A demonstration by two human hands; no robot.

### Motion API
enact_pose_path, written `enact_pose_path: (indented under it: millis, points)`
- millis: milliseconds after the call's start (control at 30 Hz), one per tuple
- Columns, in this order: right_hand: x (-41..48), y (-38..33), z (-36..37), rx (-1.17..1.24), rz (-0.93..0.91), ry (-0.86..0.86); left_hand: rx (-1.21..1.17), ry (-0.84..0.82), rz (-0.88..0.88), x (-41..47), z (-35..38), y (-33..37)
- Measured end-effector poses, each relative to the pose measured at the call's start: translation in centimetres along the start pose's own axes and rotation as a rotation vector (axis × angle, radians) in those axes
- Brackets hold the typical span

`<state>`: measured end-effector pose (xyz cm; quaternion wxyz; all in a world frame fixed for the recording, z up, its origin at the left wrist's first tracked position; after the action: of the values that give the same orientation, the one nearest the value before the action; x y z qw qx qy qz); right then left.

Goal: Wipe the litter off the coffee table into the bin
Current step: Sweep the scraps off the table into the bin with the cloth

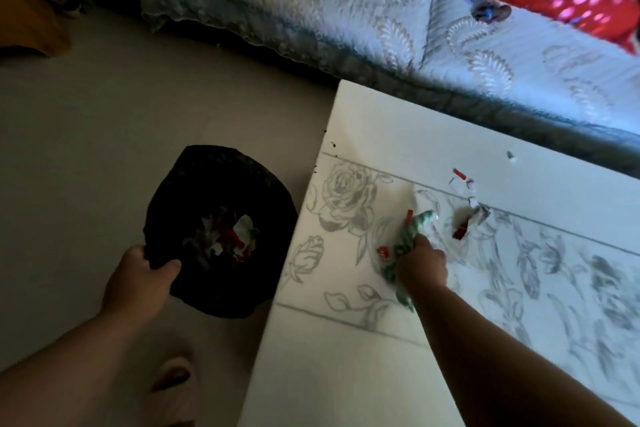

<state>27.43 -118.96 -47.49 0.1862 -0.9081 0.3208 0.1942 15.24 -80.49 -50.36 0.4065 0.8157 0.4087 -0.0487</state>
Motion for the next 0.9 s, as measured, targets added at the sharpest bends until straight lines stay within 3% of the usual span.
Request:
enact_pose_path:
  millis: [300,600,767,900]
  points:
    - [-5.8,-7.3,5.6,-0.005,-0.135,-0.007,0.031,-0.210,0.122,5.5,0.2,1.8]
    - [-11.4,-13.1,9.2,0.140,-0.269,-0.163,0.094,-0.234,0.195,7.3,-0.1,3.5]
    - [-9.7,-8.4,5.7,0.378,-0.032,-0.033,0.115,-0.227,0.208,8.6,0.4,4.7]
    - [-6.9,-2.1,2.4,0.381,0.184,0.157,0.103,-0.191,0.223,9.5,1.4,5.9]
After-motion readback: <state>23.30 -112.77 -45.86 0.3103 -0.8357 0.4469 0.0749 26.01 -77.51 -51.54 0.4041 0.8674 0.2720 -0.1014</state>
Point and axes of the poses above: each hand's wrist, its own x-axis towards the middle knuckle, its own z-axis out of the palm, y = z × x, the point moved 3 cm from there along x, towards the middle knuckle, and after that the axes turned 7 degrees about z, right-handed, at the moved point
